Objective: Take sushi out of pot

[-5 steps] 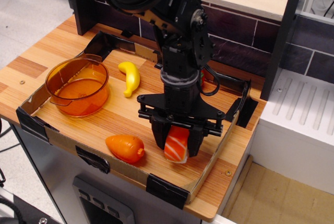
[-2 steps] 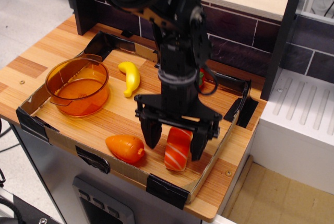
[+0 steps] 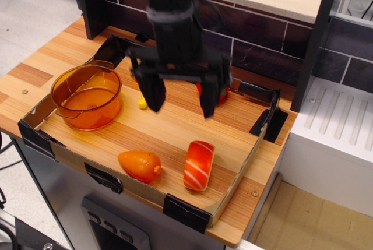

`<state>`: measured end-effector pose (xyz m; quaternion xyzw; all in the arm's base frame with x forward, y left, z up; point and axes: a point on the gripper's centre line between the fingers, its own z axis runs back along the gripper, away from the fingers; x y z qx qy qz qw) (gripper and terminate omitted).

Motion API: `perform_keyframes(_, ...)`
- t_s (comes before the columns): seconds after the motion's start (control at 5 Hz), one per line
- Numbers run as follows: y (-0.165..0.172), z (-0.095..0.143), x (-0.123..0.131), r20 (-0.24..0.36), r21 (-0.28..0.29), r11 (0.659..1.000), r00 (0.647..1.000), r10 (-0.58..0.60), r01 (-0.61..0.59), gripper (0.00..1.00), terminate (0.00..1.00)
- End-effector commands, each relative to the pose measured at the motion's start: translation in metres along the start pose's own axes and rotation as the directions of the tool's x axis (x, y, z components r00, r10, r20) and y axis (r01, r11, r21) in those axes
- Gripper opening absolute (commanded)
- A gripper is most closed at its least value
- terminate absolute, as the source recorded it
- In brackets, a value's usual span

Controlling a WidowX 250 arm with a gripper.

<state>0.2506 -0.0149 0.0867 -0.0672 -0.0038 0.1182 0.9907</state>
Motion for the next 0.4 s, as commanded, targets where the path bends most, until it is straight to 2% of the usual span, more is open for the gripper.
perform_keyframes(0.0, 0.0145, 0.0564, 0.0120, 0.094, -0.024, 0.999, 0.995, 0.030, -0.027, 1.00, 0.00)
perform_keyframes(0.2, 0.0145, 0.0564, 0.0120, 0.094, -0.024, 0.999, 0.995, 0.030, -0.027, 1.00, 1.00)
